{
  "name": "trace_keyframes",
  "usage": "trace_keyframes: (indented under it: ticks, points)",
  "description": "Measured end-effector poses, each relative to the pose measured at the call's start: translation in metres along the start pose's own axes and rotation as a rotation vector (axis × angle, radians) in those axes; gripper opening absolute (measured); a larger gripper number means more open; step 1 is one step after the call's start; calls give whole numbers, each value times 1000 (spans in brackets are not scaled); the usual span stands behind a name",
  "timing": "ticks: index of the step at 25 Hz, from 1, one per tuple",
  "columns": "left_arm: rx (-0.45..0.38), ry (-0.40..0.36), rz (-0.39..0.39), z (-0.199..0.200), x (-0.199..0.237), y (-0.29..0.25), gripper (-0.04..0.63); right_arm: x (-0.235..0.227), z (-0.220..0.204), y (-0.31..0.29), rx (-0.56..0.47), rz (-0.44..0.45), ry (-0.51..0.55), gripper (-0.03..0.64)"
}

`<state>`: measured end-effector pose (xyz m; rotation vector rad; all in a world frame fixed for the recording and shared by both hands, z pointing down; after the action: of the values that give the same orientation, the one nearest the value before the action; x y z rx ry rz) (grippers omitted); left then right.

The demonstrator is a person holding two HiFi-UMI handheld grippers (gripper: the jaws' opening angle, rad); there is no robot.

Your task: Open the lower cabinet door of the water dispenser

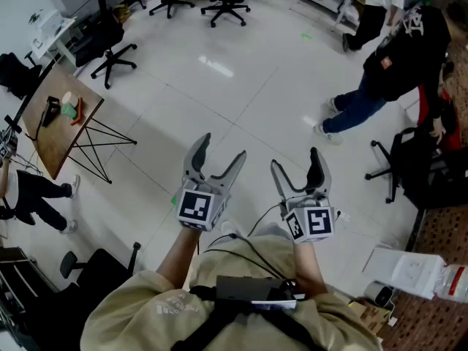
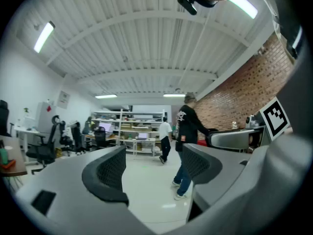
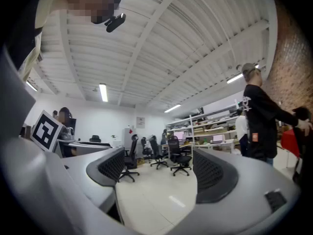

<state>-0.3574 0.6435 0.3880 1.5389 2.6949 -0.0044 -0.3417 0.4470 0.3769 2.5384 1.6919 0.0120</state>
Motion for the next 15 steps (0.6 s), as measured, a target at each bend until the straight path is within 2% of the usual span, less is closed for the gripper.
trace_keyframes:
  ticks: [4,7,11,15]
  points:
    - [2,-1,-158,9,-67,-32,353,-51,5,42,-10,-100,2,451]
    - [5,35,-265,13,-125,-62,353,-92,13,93,-23,-211,17,451]
    - [2,40,-488,19,-236,-103,353,-158,22,189,-34,-419,10,451]
    - [-13,34,-657,31,-361,-124,353,-216,33,289,-44,-587,10,451]
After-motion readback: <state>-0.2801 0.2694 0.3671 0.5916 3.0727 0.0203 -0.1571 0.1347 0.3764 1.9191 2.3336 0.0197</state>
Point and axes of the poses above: the fingertips, and each gripper's own axes: y backward along the fingers, x to its left, z out of its top, the point moved 4 cm from there along y, backward along the fingers, and after that the axes turned 1 degree about -x, right-handed, at the moved point
